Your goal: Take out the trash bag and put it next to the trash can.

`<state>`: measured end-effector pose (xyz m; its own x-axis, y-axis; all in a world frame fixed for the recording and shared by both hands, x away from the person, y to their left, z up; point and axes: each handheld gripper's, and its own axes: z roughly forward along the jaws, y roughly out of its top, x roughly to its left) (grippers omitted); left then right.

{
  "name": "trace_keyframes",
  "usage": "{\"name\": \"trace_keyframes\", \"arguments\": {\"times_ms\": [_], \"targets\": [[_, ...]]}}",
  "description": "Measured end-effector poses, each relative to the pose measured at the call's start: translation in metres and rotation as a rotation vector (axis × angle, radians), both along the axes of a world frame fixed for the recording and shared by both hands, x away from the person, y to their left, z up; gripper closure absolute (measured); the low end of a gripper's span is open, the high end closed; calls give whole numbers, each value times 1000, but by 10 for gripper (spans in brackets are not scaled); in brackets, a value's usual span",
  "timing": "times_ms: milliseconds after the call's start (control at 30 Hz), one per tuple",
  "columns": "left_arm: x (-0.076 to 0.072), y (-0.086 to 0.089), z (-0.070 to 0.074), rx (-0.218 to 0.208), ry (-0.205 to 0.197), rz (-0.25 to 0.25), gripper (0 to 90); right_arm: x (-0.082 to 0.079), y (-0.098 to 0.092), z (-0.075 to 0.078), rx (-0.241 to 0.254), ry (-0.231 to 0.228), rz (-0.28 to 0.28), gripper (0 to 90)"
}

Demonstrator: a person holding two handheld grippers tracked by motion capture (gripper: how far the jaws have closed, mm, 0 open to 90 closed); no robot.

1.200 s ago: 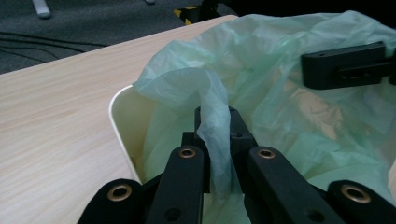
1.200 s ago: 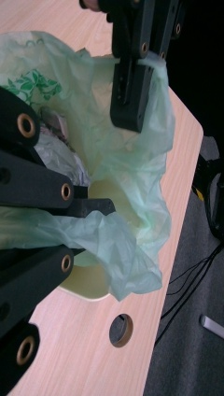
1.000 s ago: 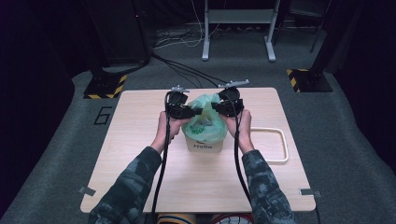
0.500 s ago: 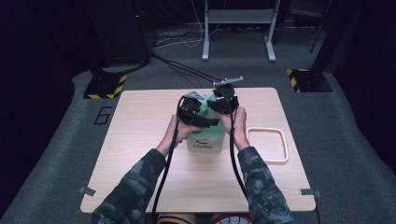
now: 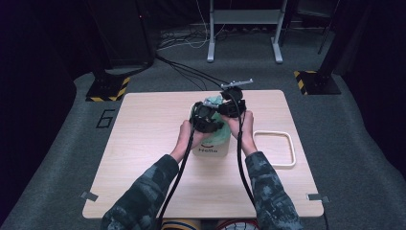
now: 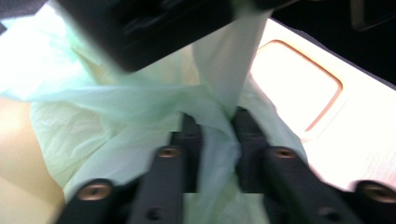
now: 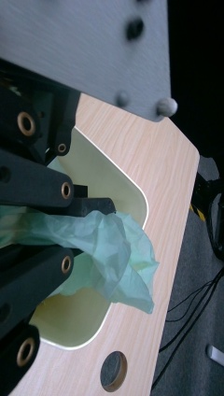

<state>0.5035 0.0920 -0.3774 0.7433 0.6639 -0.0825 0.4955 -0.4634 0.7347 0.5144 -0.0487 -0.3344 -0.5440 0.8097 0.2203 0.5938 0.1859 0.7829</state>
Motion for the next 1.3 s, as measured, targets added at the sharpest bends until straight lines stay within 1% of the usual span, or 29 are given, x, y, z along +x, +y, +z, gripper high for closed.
{"name": "trace_keyframes", "arguments": {"times_ms": [33, 67, 200, 267, 300, 367, 400, 433, 467, 500, 533, 600, 633, 667, 700, 733, 767, 833, 867, 900, 967, 1000, 1067, 1100, 1167, 1200, 1267, 1300], "targets": [[1, 3, 0, -4, 0, 9, 864, -1, -2, 0, 5, 2, -5, 879], [2, 6, 1, 3, -1, 18, 876, -2, -5, 0, 14, 9, -5, 870], [6, 17, 5, -10, -14, 55, 888, -2, -17, -3, 19, 12, 4, 830], [8, 23, 8, -24, -21, 66, 889, -2, -20, -5, 17, 16, 15, 789], [8, 26, 10, -33, -30, 67, 889, -2, -21, -7, 18, 20, 31, 765], [10, 31, 13, -27, -45, 71, 889, -2, -22, -9, 5, 30, 45, 701], [11, 33, 15, -34, -46, 62, 889, -1, -22, -11, 1, 37, 63, 659], [12, 36, 16, -37, -51, 70, 889, 0, -22, -12, -3, 38, 79, 603], [13, 38, 19, -42, -54, 70, 890, 1, -22, -13, -2, 35, 103, 565], [13, 40, 21, -47, -57, 66, 890, 1, -21, -14, -12, 40, 131, 526], [14, 41, 23, -52, -60, 70, 889, 1, -20, -15, -22, 35, 148, 481], [14, 43, 28, -58, -71, 58, 890, 1, -17, -16, -35, 29, 194, 400], [14, 43, 31, -53, -79, 53, 889, 0, -14, -16, -45, 21, 205, 390], [13, 43, 34, -63, -81, 39, 890, 0, -11, -16, -63, 13, 225, 365], [13, 42, 38, -63, -87, 26, 889, -1, -7, -16, -84, 2, 237, 331], [12, 41, 41, -63, -94, 16, 889, -1, -4, -17, -96, 1, 241, 326], [10, 39, 44, -65, -100, 1, 889, -2, -1, -17, -110, -1, 237, 331], [8, 36, 50, -61, -112, -19, 889, -1, 4, -17, -126, -22, 244, 329], [6, 33, 53, -60, -117, -37, 889, -1, 6, -17, -138, -26, 237, 343], [4, 31, 56, -57, -123, -49, 889, -2, 9, -18, -150, -47, 220, 371], [1, 28, 60, -68, -127, -68, 889, -3, 11, -18, -139, -65, 223, 425], [0, 26, 62, -67, -132, -74, 889, -3, 12, -18, -138, -73, 203, 462], [-2, 24, 64, -72, -137, -80, 888, -4, 11, -18, -104, -90, 187, 574], [-2, 24, 64, -75, -140, -80, 887, -4, 10, -18, -95, -100, 167, 628], [-2, 25, 65, -88, -143, -76, 884, -6, 9, -18, -70, -117, 156, 729], [-1, 25, 64, -97, -142, -69, 878, -6, 9, -18, -70, -119, 151, 781], [0, 27, 64, -111, -139, -59, 838, -7, 9, -19, -85, -126, 139, 839], [0, 28, 63, -117, -137, -46, 787, -7, 9, -19, -85, -123, 134, 855]]}}
